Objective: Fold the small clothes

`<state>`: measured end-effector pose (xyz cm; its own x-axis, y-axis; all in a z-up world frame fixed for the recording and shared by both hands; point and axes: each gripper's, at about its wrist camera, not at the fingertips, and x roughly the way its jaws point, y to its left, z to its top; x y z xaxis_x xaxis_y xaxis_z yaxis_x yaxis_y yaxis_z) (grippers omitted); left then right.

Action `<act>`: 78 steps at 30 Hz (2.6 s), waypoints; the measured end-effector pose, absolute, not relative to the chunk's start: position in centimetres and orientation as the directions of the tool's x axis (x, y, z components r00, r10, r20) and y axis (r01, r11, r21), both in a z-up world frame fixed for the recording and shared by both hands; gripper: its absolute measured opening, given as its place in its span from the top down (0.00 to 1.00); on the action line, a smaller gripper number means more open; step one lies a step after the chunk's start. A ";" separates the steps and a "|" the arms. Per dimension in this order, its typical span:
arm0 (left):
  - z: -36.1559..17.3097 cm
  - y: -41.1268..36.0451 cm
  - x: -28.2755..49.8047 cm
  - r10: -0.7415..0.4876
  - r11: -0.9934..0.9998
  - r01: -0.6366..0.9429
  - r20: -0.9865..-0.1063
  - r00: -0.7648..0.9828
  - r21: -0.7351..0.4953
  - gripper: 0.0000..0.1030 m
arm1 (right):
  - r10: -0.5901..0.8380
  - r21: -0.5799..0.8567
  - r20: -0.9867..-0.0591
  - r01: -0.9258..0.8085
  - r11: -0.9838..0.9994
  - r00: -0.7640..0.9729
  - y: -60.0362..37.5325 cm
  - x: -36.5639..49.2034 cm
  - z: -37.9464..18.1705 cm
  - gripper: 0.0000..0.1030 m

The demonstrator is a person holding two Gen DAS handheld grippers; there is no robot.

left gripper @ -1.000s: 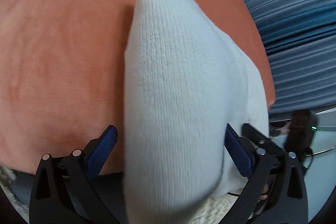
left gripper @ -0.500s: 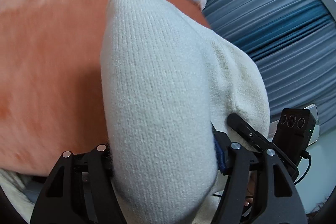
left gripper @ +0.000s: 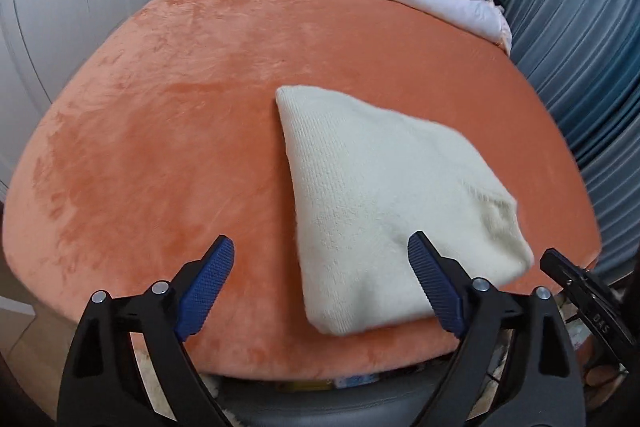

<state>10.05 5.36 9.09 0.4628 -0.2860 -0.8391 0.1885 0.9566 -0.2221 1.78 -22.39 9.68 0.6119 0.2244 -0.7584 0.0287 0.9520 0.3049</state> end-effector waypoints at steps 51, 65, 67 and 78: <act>7.4 -1.3 0.1 0.010 0.987 0.126 -0.809 0.588 0.104 0.09 | -0.084 0.051 -0.821 0.219 0.974 0.565 -19.3 -5.1 7.7 0.44; 6.0 0.0 -0.3 0.027 0.987 0.112 -0.815 0.579 0.112 0.09 | -0.093 0.043 -0.828 0.228 0.973 0.553 -18.6 -5.5 6.8 0.43; 5.5 0.0 -0.3 0.029 0.988 0.109 -0.821 0.570 0.111 0.09 | -0.102 0.029 -0.827 0.224 0.974 0.553 -18.4 -5.4 6.3 0.43; 3.8 0.3 -1.1 0.033 0.988 0.109 -0.827 0.561 0.113 0.09 | -0.115 0.018 -0.834 0.234 0.972 0.540 -17.4 -5.8 5.1 0.43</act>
